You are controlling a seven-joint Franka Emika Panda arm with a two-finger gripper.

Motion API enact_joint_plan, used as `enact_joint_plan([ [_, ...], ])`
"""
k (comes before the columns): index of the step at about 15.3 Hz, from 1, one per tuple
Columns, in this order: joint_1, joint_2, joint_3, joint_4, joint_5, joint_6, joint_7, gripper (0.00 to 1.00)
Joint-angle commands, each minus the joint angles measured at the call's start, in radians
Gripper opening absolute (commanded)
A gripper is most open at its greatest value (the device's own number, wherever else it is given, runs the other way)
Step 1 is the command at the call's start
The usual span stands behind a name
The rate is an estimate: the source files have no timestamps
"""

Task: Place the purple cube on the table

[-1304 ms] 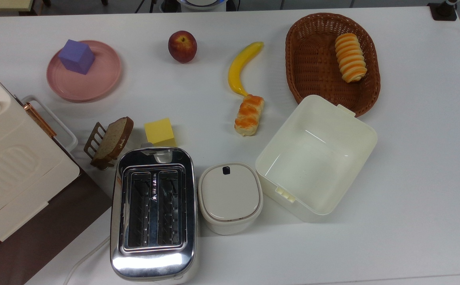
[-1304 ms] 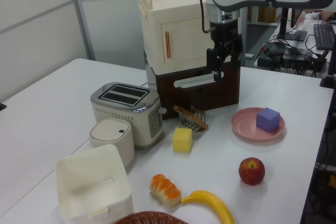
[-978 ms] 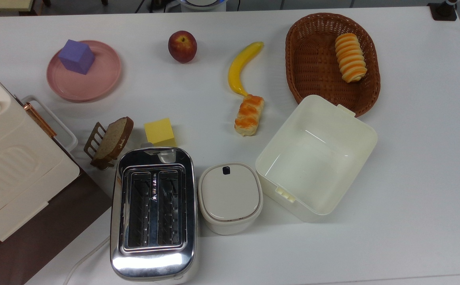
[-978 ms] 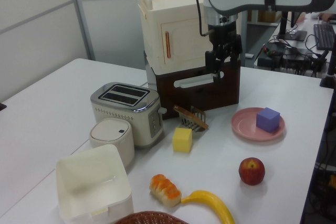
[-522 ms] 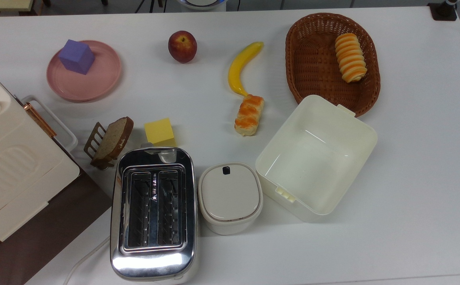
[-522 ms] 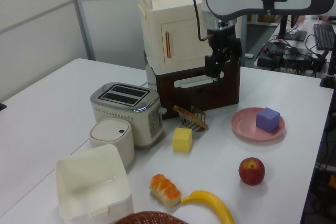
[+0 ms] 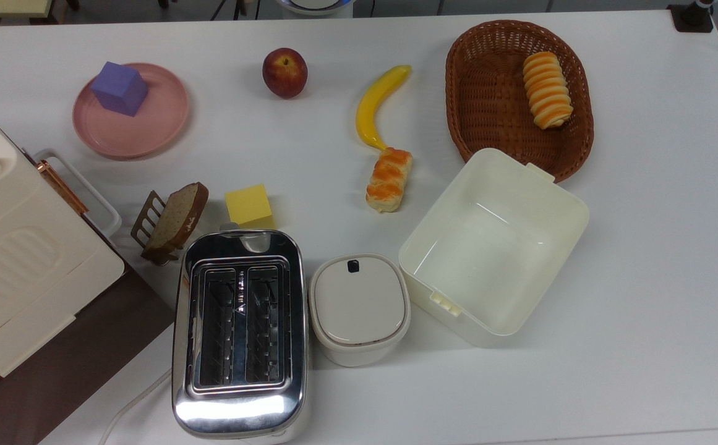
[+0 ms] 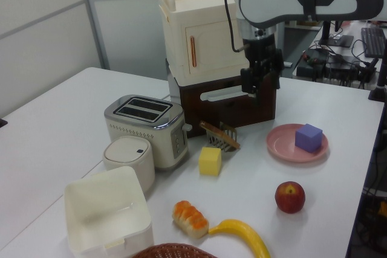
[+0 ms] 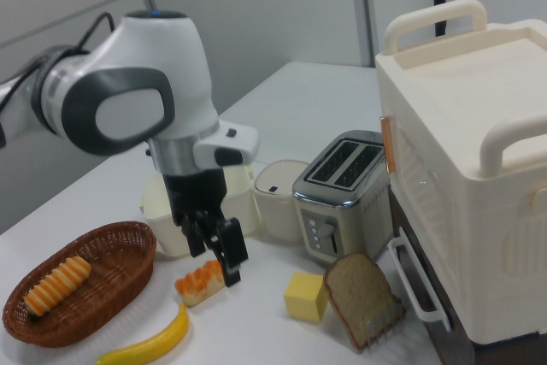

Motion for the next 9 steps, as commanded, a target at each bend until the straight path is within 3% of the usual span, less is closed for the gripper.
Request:
enact_joint_plan([
  [1,-0.111,-0.125,0.061,-0.205,0.0,0.175,0.099,1.0],
  [4,-0.232,-0.108,0.116,-0.207,-0.011,0.201,0.108,1.0],
  [6,-0.244,-0.06,0.107,-0.104,-0.014,0.134,0.098,1.0],
  [9,-0.26,-0.054,0.086,-0.084,-0.014,0.102,0.064,1.0],
])
